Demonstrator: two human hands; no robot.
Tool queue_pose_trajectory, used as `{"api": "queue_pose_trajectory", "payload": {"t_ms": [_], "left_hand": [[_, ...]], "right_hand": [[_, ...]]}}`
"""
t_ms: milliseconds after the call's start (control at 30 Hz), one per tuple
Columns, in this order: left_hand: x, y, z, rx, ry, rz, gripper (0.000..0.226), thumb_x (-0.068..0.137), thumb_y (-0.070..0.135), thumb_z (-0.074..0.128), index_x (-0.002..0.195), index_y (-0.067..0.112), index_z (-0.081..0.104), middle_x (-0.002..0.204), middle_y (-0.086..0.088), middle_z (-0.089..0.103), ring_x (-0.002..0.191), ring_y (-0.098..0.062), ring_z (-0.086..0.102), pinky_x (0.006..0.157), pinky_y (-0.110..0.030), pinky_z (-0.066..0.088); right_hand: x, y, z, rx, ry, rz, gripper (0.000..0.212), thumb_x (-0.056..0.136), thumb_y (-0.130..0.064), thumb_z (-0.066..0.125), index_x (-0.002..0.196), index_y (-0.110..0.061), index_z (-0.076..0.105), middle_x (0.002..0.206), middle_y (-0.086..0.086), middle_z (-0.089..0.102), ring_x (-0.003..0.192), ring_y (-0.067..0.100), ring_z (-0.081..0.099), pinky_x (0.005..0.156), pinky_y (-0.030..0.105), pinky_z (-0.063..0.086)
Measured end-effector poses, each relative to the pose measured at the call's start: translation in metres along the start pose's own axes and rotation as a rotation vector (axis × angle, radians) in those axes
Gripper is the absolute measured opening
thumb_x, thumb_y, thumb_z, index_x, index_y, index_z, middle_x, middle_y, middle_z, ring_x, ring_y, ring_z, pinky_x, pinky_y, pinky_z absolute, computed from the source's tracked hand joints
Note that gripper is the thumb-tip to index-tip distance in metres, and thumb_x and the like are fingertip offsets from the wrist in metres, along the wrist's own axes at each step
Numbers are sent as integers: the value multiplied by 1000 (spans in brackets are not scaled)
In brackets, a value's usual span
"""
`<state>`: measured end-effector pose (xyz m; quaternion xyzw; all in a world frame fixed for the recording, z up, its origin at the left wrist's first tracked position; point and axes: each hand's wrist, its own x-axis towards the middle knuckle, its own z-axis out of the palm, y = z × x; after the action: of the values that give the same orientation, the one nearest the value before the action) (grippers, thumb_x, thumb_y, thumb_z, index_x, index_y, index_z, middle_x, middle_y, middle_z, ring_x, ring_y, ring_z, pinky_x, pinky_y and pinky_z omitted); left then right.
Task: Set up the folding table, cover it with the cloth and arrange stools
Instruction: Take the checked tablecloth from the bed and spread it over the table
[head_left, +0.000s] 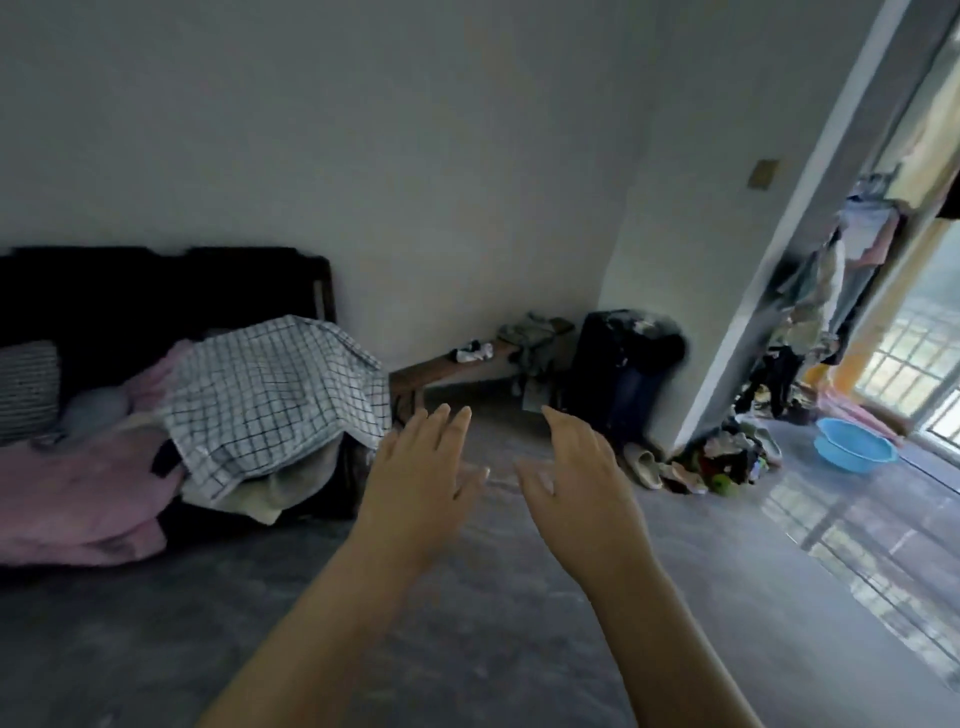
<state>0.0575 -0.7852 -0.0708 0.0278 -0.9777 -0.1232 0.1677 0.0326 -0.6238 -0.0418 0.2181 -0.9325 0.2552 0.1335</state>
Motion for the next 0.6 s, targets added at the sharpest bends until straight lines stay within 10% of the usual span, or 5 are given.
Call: {"api": "queue_pose_trajectory", "payload": {"t_ms": [600], "left_hand": [[80,-223,70,106,-81,-241,67,91,47,41,148,22,18,150,-3,31,138,-20,25,112,-39,21]], "right_hand": [[173,-56,195,94,-246,-104,55,93,-38,50,141,-17,35,141,0,42,130,17,34,103,29,30]]}}
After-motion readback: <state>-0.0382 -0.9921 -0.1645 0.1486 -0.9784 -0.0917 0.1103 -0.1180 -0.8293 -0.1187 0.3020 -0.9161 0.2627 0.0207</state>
